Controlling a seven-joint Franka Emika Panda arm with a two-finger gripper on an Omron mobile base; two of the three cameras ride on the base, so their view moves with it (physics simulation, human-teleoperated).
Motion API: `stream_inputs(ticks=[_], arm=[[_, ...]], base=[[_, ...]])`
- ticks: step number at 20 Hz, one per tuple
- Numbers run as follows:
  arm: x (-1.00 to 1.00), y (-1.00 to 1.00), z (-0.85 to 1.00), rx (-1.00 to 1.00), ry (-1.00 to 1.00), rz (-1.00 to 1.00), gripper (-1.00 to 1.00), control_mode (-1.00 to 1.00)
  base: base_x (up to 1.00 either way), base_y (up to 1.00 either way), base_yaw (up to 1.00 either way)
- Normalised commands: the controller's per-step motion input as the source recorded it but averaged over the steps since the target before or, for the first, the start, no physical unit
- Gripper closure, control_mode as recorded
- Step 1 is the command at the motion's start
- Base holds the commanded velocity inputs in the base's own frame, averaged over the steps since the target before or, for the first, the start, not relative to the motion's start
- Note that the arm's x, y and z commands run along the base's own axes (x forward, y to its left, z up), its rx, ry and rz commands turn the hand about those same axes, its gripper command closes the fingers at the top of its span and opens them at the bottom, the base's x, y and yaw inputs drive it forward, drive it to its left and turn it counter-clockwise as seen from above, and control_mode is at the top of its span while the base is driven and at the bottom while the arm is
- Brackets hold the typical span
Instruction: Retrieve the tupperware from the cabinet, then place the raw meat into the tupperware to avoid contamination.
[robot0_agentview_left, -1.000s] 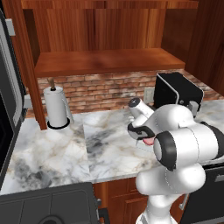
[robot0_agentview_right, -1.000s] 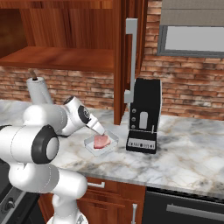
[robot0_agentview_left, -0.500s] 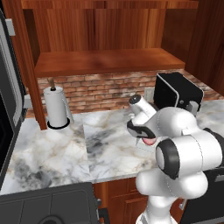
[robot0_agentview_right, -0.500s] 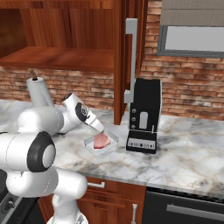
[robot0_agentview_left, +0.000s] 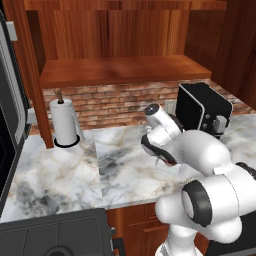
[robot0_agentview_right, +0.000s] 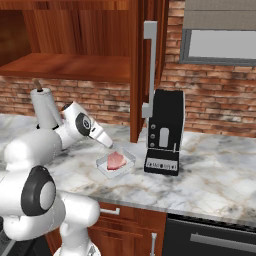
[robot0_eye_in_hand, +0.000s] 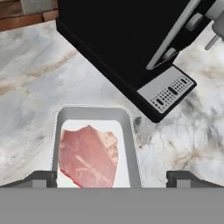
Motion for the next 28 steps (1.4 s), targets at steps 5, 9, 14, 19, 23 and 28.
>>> stream_inputs(ticks=[5,9,14,19,23,28], arm=[[-0.33,0.29,0.38,-0.01,-0.11,0.00,-1.00,-1.00],[-0.30,0.31,0.39,0.00,-0.13,0.00,-1.00,-1.00],[-0.29,0.28,0.36,0.00,-0.13,0.00,-1.00,-1.00],[-0.30,0.23,0.35,0.00,-0.11,0.00,-1.00,-1.00],[-0.35,0.31,0.34,0.00,-0.09,0.00,-1.00,-1.00],[-0.37,0.34,0.30,0.00,-0.09,0.00,-1.00,-1.00]], base=[[0.00,0.00,0.00],[0.00,0.00,0.00],[0.00,0.00,0.00],[0.00,0.00,0.00],[0.00,0.00,0.00],[0.00,0.00,0.00]])
